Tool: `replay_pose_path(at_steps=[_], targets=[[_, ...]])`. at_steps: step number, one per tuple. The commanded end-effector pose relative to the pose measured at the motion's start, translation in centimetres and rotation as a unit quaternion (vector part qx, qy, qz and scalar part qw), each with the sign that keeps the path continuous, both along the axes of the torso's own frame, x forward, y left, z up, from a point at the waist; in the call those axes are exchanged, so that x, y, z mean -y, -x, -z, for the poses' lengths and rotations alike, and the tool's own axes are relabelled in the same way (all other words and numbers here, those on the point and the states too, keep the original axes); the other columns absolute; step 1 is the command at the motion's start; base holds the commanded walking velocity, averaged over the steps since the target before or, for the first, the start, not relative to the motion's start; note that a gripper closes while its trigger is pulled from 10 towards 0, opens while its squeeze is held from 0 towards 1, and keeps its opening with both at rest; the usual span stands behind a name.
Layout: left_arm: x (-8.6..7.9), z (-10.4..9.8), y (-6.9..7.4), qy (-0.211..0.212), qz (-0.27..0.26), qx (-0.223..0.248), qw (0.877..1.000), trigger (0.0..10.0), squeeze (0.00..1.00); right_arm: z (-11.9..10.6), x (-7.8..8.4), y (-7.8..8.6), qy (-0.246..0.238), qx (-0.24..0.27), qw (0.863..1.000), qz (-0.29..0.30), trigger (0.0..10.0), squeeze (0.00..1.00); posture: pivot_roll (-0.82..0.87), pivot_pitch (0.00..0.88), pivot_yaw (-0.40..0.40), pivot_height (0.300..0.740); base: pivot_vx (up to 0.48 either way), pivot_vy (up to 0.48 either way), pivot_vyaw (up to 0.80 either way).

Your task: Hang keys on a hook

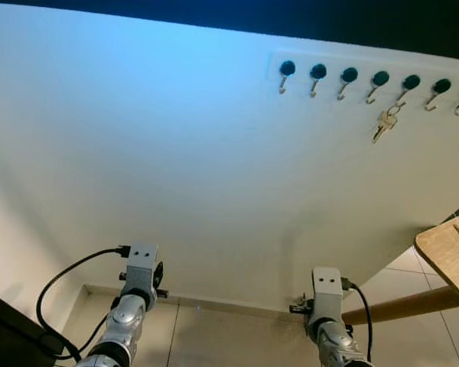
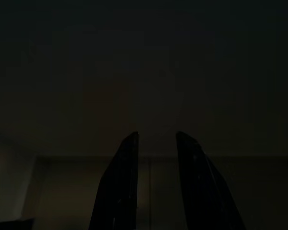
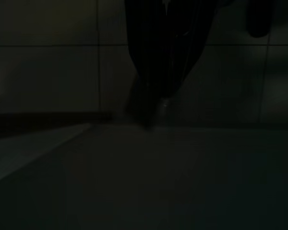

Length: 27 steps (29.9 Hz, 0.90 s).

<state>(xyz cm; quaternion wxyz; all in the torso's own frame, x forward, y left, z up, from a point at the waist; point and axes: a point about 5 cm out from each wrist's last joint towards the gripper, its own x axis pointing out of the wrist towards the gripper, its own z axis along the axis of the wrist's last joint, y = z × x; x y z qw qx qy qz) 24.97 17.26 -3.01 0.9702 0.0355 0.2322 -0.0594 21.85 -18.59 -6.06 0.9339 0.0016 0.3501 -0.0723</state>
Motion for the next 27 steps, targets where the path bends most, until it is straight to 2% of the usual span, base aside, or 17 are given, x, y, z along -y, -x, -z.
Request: replay_pose_path(at_steps=[1, 11, 13, 20, 27], targets=[[0.5, 0.2, 0.3, 0.001, 0.016, 0.001, 1.0, 10.0, 0.0, 0.2, 0.2, 0.3, -0.002, -0.003, 1.0, 0.007, 10.0, 0.0, 0.09, 0.014, -0.076, 0.74, 0.0, 0.0, 0.0], [1.1, 0.2, 0.3, 0.003, 0.028, 0.004, 1.0, 10.0, 0.0, 0.1, 0.2, 0.3, -0.003, -0.001, 1.0, 0.009, 10.0, 0.0, 0.09, 0.013, -0.076, 0.74, 0.0, -0.407, 0.0], [0.8, 0.3, 0.3, 0.012, 0.012, -0.004, 1.0, 10.0, 0.0, 0.1, 0.2, 0.2, -0.005, -0.001, 1.0, 0.01, 10.0, 0.0, 0.09, 0.014, -0.077, 0.74, 0.0, 0.0, 0.0], [0.7, 0.2, 0.3, 0.011, 0.014, -0.001, 1.0, 10.0, 0.0, -0.2, 0.0, -0.2, -0.017, 0.021, 1.0, 0.011, 10.0, 0.0, 0.09, 0.011, -0.075, 0.74, 0.0, 0.0, 0.0], [0.7, 0.1, 0.2, -0.001, 0.026, 0.004, 1.0, 10.0, 0.0, -1.2, -0.3, -1.1, 0.014, 0.061, 0.998, -0.02, 10.0, 0.0, 0.08, 0.012, -0.069, 0.74, 0.0, 0.0, 0.0]])
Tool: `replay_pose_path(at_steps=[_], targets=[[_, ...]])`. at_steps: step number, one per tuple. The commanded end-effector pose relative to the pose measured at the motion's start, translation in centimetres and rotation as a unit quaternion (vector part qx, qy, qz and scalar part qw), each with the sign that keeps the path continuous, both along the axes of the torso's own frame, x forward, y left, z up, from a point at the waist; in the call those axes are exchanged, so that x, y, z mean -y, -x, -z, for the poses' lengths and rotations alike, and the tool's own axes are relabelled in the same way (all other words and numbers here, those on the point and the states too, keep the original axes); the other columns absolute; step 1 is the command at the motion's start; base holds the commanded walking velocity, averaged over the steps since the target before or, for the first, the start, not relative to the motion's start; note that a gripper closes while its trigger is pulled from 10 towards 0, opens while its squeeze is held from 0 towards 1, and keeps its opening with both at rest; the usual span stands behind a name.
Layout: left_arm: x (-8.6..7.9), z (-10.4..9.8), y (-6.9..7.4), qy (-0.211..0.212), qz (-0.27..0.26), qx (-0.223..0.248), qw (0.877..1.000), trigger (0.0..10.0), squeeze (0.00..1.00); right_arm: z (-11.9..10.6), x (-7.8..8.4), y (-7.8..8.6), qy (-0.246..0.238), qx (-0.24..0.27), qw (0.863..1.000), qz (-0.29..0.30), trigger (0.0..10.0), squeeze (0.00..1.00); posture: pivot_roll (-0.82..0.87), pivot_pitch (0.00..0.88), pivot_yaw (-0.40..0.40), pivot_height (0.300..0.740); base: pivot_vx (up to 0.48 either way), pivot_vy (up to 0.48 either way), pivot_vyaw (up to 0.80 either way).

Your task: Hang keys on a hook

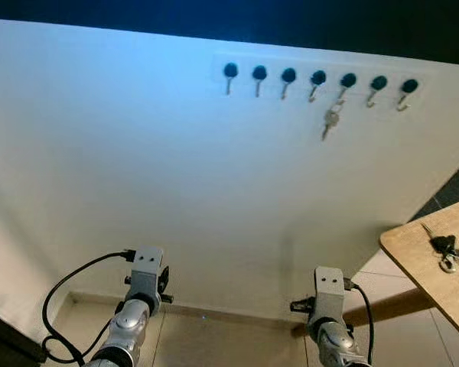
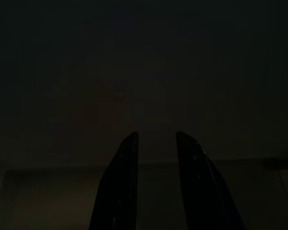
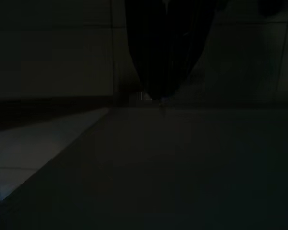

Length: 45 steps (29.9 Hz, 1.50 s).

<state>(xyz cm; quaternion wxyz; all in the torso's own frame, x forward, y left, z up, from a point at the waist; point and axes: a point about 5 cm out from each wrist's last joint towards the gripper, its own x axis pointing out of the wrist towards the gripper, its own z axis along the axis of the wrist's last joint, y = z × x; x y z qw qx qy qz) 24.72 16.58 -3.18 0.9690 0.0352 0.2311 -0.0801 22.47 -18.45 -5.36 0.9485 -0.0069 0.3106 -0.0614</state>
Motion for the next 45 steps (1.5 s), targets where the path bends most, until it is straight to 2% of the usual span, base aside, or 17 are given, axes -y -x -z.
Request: replay_pose_path(at_steps=[1, 2, 4, 6, 9, 10, 13, 14, 16, 17, 19, 20, 23, 30, 34, 40, 45], targets=[[0.1, -0.2, -0.1, -0.011, 0.017, 0.011, 1.0, 10.0, 0.0, -1.2, -0.1, -1.2, 0.023, 0.046, 0.999, -0.011, 10.0, 0.0, 0.08, 0.012, -0.068, 0.74, 0.0, 0.0, 0.0], [0.1, -0.2, -0.1, -0.011, 0.017, 0.011, 1.0, 10.0, 0.0, -1.2, -0.1, -1.2, 0.023, 0.046, 0.999, -0.011, 10.0, 0.0, 0.08, 0.012, -0.068, 0.74, 0.0, 0.0, 0.0], [0.8, -0.8, -0.6, -0.005, 0.057, 0.029, 0.998, 10.0, 0.0, -3.5, 0.0, -3.2, 0.061, 0.128, 0.99, -0.015, 10.0, 0.0, 0.07, 0.017, -0.063, 0.74, 0.0, 0.0, 0.0], [1.1, -1.0, -0.7, 0.002, 0.068, 0.036, 0.997, 10.0, 0.0, -4.2, 0.0, -3.7, 0.063, 0.151, 0.986, -0.012, 10.0, 0.0, 0.07, 0.018, -0.062, 0.74, 0.0, 0.0, 0.0], [1.7, -2.8, -1.8, 0.028, 0.097, 0.092, 0.991, 10.0, 0.0, -7.7, -0.3, -5.4, 0.101, 0.248, 0.963, -0.028, 10.0, 0.0, 0.07, 0.026, -0.058, 0.74, 0.0, 0.0, 0.0], [1.7, -2.8, -1.8, 0.028, 0.097, 0.092, 0.991, 10.0, 0.0, -7.7, -0.3, -5.4, 0.101, 0.248, 0.963, -0.028, 10.0, 0.0, 0.07, 0.026, -0.058, 0.74, 0.0, 0.0, 0.0], [2.2, -5.6, -2.8, 0.084, 0.106, 0.173, 0.976, 10.0, 0.0, -12.1, -0.9, -6.8, 0.151, 0.341, 0.926, -0.059, 10.0, 0.0, 0.06, 0.031, -0.054, 0.74, 0.0, 0.0, 0.0], [2.2, -5.6, -2.8, 0.084, 0.106, 0.173, 0.976, 10.0, 0.0, -12.1, -0.9, -6.8, 0.151, 0.341, 0.926, -0.059, 10.0, 0.0, 0.06, 0.031, -0.054, 0.74, 0.0, 0.0, 0.0], [2.9, -7.1, -2.7, 0.088, 0.141, 0.215, 0.962, 10.0, 0.0, -14.5, -1.3, -7.2, 0.168, 0.388, 0.904, -0.064, 10.0, 0.0, 0.06, 0.032, -0.058, 0.74, 0.0, 0.0, 0.0], [2.9, -7.1, -2.7, 0.088, 0.141, 0.215, 0.962, 10.0, 0.0, -14.5, -1.3, -7.2, 0.168, 0.388, 0.904, -0.064, 10.0, 0.0, 0.06, 0.032, -0.058, 0.74, 0.0, 0.0, 0.0], [3.7, -8.9, -2.2, 0.08, 0.178, 0.261, 0.945, 10.0, 0.0, -17.4, -2.0, -7.5, 0.17, 0.444, 0.877, -0.06, 10.0, 0.0, 0.06, 0.037, -0.062, 0.74, 0.0, 0.0, 0.0], [3.7, -8.9, -2.2, 0.08, 0.178, 0.261, 0.945, 10.0, 0.0, -17.4, -2.0, -7.5, 0.17, 0.444, 0.877, -0.06, 10.0, 0.0, 0.06, 0.037, -0.062, 0.74, 0.0, 0.0, 0.0], [3.5, -11.2, -2.3, 0.08, 0.167, 0.313, 0.932, 10.0, 0.0, -20.6, -2.9, -7.7, 0.171, 0.493, 0.852, -0.046, 10.0, 0.0, 0.07, 0.041, -0.065, 0.74, 0.0, 0.0, 0.0], [3.8, -14.2, -2.9, 0.078, 0.173, 0.367, 0.911, 10.0, 0.0, -22.6, -4.1, -8.0, 0.159, 0.518, 0.838, -0.059, 10.0, 0.0, 0.07, 0.04, -0.071, 0.74, 0.0, 0.0, 0.0], [3.9, -17.4, -3.8, 0.094, 0.152, 0.411, 0.894, 10.0, 0.0, -23.8, -5.4, -7.6, 0.152, 0.536, 0.827, -0.074, 10.0, 0.0, 0.07, 0.039, -0.072, 0.74, 0.0, 0.0, 0.0], [4.3, -18.2, -3.9, 0.097, 0.158, 0.418, 0.889, 10.0, 0.0, -24.2, -5.7, -7.3, 0.145, 0.542, 0.825, -0.073, 10.0, 0.0, 0.07, 0.037, -0.071, 0.74, 0.0, 0.0, 0.0], [4.8, -19.4, -3.8, 0.105, 0.17, 0.429, 0.881, 10.0, 0.0, -26.2, -6.3, -7.0, 0.143, 0.563, 0.81, -0.077, 10.0, 0.0, 0.07, 0.035, -0.067, 0.74, 0.0, 0.0, 0.0]])
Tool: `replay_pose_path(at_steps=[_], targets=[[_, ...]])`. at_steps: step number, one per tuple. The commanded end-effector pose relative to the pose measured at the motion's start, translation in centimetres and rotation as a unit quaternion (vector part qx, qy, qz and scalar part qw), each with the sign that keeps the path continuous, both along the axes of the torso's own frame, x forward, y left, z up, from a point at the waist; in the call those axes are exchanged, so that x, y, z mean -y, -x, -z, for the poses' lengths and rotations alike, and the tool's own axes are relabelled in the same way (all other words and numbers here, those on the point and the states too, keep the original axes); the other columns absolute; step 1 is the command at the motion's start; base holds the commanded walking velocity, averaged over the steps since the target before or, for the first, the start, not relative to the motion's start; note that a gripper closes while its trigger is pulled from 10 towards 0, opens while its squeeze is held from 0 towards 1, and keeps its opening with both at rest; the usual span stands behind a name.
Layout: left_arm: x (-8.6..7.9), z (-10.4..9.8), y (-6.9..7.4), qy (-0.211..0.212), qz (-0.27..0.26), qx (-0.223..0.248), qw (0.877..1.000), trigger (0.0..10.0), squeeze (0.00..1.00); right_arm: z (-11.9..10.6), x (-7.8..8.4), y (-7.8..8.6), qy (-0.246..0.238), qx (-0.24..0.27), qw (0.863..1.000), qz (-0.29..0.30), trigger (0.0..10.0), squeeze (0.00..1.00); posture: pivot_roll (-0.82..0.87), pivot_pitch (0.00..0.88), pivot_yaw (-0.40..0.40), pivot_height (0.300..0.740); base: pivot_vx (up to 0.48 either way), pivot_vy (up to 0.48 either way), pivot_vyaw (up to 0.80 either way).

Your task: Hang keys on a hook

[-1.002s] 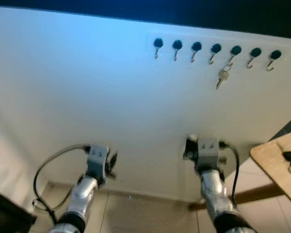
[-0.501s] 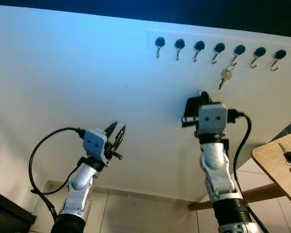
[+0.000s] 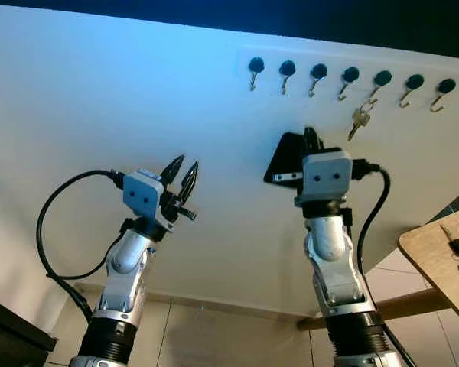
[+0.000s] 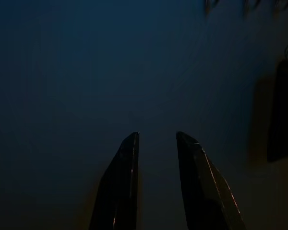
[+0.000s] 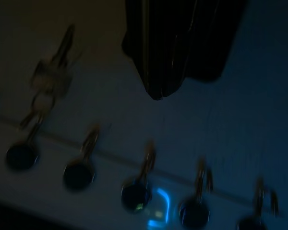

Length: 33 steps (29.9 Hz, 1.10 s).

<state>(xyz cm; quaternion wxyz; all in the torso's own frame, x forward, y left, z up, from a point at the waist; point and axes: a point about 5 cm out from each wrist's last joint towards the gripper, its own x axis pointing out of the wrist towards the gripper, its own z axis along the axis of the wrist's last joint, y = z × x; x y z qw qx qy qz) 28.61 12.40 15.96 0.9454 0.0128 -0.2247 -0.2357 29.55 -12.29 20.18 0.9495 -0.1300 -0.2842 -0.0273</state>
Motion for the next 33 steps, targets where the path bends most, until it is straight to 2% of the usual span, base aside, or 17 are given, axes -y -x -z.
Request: replay_pose_path(at_steps=[1, 3, 16, 29, 33], targets=[[0.8, -0.5, 0.1, 0.009, 0.015, 0.002, 1.0, 10.0, 0.0, -1.1, -0.2, 0.1, 0.0, 0.013, 1.0, -0.004, 10.0, 0.0, 0.07, 0.035, -0.066, 0.74, 0.0, 0.0, 0.0], [1.0, -0.9, 0.1, 0.012, 0.019, 0.005, 1.0, 10.0, 0.0, -1.9, -0.3, 0.1, -0.007, 0.022, 1.0, -0.006, 10.0, 0.0, 0.07, 0.034, -0.067, 0.74, 0.0, 0.0, 0.0], [1.3, -1.7, 0.2, 0.005, 0.024, 0.006, 1.0, 10.0, 0.0, -4.2, -0.8, -0.1, -0.024, 0.024, 0.999, -0.028, 10.0, 0.0, 0.07, 0.032, -0.071, 0.74, 0.0, 0.0, 0.0], [1.9, -2.1, 0.3, -0.001, 0.036, 0.008, 0.999, 10.0, 0.0, -5.2, -0.5, -0.2, -0.031, 0.029, 0.999, -0.02, 10.0, 0.0, 0.07, 0.035, -0.071, 0.74, 0.0, 0.0, 0.0], [2.0, -1.9, 0.3, -0.005, 0.04, 0.002, 0.999, 10.0, 0.0, -5.1, -0.3, -0.4, -0.037, 0.014, 0.999, -0.016, 10.0, 0.0, 0.07, 0.035, -0.071, 0.74, 0.0, 0.0, 0.0]])
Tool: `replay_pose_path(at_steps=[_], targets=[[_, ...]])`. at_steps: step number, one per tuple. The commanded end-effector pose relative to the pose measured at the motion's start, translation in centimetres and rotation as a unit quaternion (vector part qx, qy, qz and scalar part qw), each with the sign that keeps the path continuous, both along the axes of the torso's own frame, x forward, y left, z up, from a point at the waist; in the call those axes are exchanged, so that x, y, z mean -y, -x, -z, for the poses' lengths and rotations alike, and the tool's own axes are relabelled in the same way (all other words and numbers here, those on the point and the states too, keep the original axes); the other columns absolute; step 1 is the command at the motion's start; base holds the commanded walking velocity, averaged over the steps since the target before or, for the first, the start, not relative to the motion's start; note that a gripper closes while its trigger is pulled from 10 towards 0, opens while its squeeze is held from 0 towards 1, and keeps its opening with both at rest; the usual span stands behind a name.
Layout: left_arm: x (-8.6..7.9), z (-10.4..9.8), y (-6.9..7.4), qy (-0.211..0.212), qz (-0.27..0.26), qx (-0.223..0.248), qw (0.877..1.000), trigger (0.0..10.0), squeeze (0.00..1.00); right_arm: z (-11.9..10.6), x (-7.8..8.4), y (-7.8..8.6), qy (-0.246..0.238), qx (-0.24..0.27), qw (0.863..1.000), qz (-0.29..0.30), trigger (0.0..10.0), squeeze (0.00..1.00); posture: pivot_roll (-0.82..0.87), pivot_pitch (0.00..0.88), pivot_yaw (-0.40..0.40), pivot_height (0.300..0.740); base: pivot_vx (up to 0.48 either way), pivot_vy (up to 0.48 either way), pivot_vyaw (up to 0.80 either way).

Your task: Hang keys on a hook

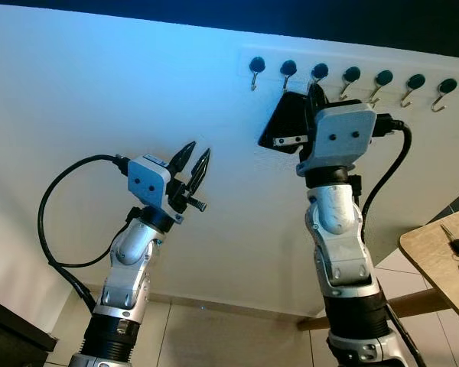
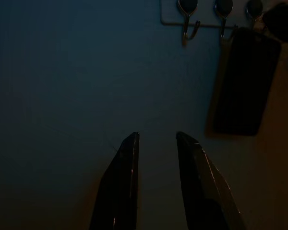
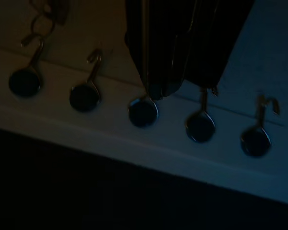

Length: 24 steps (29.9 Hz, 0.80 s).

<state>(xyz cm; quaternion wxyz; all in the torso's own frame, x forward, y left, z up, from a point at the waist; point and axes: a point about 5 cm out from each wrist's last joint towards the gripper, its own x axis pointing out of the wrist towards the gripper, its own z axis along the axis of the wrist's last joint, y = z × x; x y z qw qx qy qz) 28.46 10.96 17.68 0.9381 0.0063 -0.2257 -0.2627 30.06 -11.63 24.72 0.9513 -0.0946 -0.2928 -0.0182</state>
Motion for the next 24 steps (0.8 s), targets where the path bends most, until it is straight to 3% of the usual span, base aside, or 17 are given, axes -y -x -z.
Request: replay_pose_path(at_steps=[1, 16, 17, 19, 20, 21, 24], targets=[[0.6, -0.2, 0.1, -0.006, 0.012, 0.001, 1.0, 10.0, 0.0, -0.5, 0.4, 0.0, -0.005, 0.004, 1.0, 0.004, 10.0, 0.0, 0.07, 0.036, -0.07, 0.74, 0.0, 0.0, 0.0], [0.6, -0.2, 0.2, -0.012, 0.014, 0.001, 1.0, 10.0, 0.0, 0.8, 0.6, -0.8, -0.009, -0.049, 0.999, -0.002, 10.0, 0.0, 0.07, 0.035, -0.071, 0.74, 0.0, 0.0, 0.0], [0.6, -0.2, 0.2, -0.012, 0.014, 0.001, 1.0, 10.0, 0.0, 0.9, 0.5, -0.8, -0.01, -0.051, 0.999, -0.005, 10.0, 0.47, 0.07, 0.035, -0.071, 0.74, 0.0, 0.0, 0.0], [0.6, -0.2, 0.2, -0.012, 0.013, 0.001, 1.0, 10.0, 0.0, 1.0, 0.4, -0.7, -0.011, -0.051, 0.999, -0.007, 10.0, 0.47, 0.07, 0.036, -0.07, 0.74, 0.0, 0.0, 0.0], [0.6, -0.2, 0.2, -0.012, 0.013, 0.001, 1.0, 10.0, 0.0, 1.0, 0.4, -0.7, -0.013, -0.052, 0.999, -0.008, 10.0, 0.91, 0.07, 0.036, -0.07, 0.74, 0.0, 0.0, 0.0], [0.6, -0.2, 0.2, -0.011, 0.013, 0.001, 1.0, 10.0, 0.0, 0.9, 0.4, -0.7, -0.014, -0.052, 0.999, -0.01, 10.0, 1.0, 0.07, 0.036, -0.07, 0.74, 0.0, 0.0, 0.0], [0.6, -0.2, 0.2, -0.011, 0.013, 0.001, 1.0, 10.0, 0.0, 0.8, 0.3, -0.6, -0.014, -0.048, 0.999, -0.013, 10.0, 1.0, 0.07, 0.037, -0.068, 0.74, 0.0, 0.0, 0.0]])
